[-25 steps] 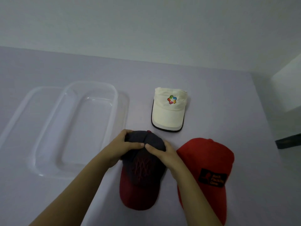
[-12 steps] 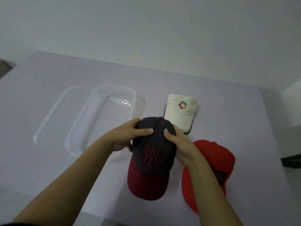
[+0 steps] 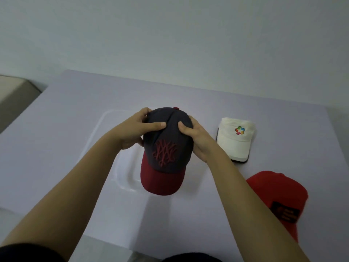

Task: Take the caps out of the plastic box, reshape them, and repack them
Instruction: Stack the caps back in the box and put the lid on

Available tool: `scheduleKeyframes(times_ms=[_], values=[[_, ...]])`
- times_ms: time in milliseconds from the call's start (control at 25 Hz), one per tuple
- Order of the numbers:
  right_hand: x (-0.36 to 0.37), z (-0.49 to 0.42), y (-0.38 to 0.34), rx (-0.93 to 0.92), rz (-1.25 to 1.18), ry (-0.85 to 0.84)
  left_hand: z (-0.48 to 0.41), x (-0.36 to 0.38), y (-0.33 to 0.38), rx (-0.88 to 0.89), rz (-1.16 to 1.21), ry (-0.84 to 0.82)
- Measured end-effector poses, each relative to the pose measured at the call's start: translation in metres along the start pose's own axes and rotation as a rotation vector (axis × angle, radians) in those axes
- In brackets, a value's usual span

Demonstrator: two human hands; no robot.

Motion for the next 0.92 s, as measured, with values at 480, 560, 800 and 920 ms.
scheduleKeyframes(times_ms=[480, 560, 800, 920], values=[[0.016, -0.075, 0.075, 0.180, 0.490, 0.349, -0.075, -0.039, -0.116, -0.162, -0.001, -0.066], [0.013, -0.075, 0.080, 0.271, 0.682, 0.411, -0.080, -0.031, -0.125, -0.183, -0.096, -0.044], [0.013, -0.076, 0.088, 0.341, 1.141, 0.513, -0.093, -0.021, -0.127, -0.067, -0.541, 0.034], [0.013, -0.067, 0.077, 0.197, 1.161, 0.517, -0.094, -0.018, -0.125, -0.066, -0.648, -0.003]])
Point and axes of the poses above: each hand's wrist, its own z-axis away from the middle knuckle, its own x-axis out of the palm, y = z × x, the point moved 6 cm from there along -z, towards the middle knuckle, and after that the axes turned 9 degrees about -z, right-handed, at the moved point
